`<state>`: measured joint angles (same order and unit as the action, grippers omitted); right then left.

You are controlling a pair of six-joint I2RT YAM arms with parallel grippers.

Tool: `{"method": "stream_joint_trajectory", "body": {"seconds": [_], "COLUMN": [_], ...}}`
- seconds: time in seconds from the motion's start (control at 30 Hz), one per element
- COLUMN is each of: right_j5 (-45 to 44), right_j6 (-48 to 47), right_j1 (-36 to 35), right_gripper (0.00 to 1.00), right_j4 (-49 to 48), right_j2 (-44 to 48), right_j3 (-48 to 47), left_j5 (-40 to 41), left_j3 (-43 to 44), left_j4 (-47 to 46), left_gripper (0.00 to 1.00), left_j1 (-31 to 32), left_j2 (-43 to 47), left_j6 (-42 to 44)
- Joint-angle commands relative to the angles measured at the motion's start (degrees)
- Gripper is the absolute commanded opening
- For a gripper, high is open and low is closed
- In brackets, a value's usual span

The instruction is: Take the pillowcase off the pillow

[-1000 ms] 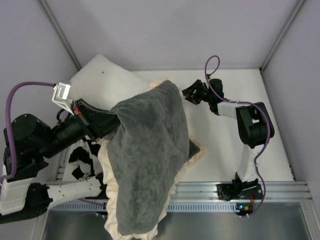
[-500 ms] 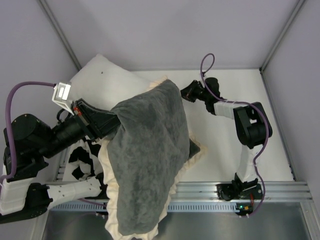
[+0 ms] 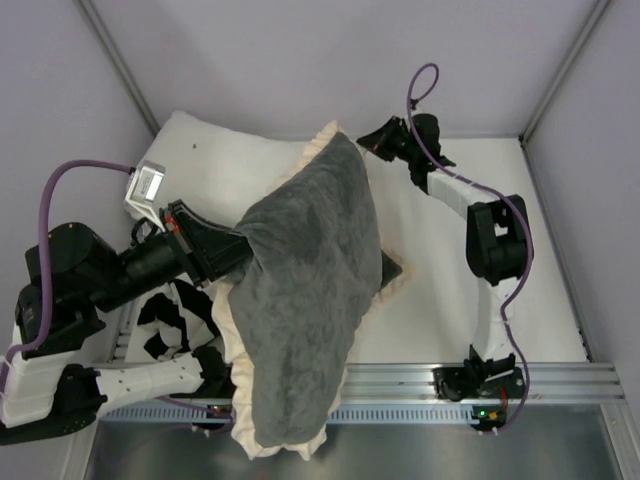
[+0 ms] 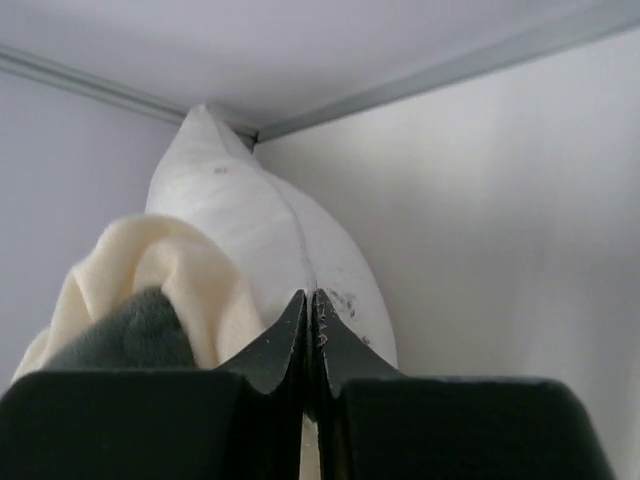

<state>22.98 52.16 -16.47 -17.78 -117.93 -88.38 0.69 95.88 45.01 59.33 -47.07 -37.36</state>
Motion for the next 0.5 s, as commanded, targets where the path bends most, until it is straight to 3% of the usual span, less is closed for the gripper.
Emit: {"method": "stream_joint_trajectory", "body": {"seconds": [0.0, 0.2, 0.47], "right_j5": [-5.9, -16.1, -28.8], "right_j6": [-3.5, -6.1, -10.1], "right_j1": [2.6, 4.5, 6.2], "right_gripper": [0.00, 0.00, 0.02], "right_j4": [1.2, 8.4, 15.7], "right_j2": [-4.0, -12.5, -22.1], "right_j3": [-12.6, -29.4, -49.9], "left_j5": [-3.0, -5.3, -1.5], "left_j3": [1.7, 1.8, -1.3], "left_j4": [-7.7, -7.8, -7.4], "left_gripper": [0.00, 0.00, 0.00], "left_j1": [0.1, 0.0, 0.1], "left_j2": [-0.5, 1.2, 7.7], "left_j6": [-0.5, -1.6, -3.7]}}
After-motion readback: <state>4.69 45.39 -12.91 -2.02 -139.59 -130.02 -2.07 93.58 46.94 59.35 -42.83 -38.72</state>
